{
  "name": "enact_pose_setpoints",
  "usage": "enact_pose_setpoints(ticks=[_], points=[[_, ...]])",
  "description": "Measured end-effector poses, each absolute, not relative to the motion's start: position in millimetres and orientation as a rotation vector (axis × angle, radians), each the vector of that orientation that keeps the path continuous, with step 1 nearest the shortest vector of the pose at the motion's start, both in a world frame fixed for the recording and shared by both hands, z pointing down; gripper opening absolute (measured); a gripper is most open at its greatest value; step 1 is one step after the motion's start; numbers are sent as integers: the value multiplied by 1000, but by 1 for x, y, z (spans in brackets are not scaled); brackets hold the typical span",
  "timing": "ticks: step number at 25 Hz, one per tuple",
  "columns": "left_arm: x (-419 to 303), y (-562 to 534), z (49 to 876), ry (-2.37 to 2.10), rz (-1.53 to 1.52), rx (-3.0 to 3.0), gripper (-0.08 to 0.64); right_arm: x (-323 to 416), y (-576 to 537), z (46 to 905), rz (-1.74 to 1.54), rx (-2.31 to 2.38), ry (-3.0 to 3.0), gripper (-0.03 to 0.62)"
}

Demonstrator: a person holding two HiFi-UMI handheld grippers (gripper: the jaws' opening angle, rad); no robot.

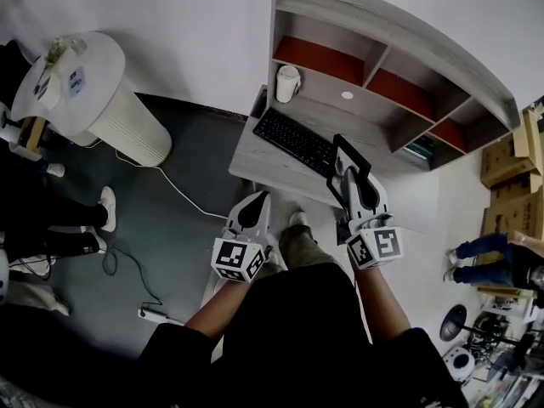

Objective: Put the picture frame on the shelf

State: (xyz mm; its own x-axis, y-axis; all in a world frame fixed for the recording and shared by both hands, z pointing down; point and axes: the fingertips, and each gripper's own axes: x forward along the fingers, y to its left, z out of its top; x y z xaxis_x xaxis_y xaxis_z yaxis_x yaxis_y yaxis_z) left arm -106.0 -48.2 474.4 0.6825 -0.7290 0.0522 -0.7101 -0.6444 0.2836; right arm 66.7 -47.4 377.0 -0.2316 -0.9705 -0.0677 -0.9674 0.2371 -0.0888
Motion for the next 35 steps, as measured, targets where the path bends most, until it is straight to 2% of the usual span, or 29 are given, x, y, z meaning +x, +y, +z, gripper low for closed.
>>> enact_pose_setpoints(ticks=[7, 23, 35], points=[[-104, -80, 472, -1177, -69, 2641, 17, 66, -121, 357, -39, -1736, 2364, 41], [-71, -233, 448, -1236, -12, 2661, 17, 83, -336, 355, -90, -1498, 2392, 41], [-71, -261, 465, -1235, 12, 2611, 17, 67, -429, 366, -48, -1494, 2468, 41]])
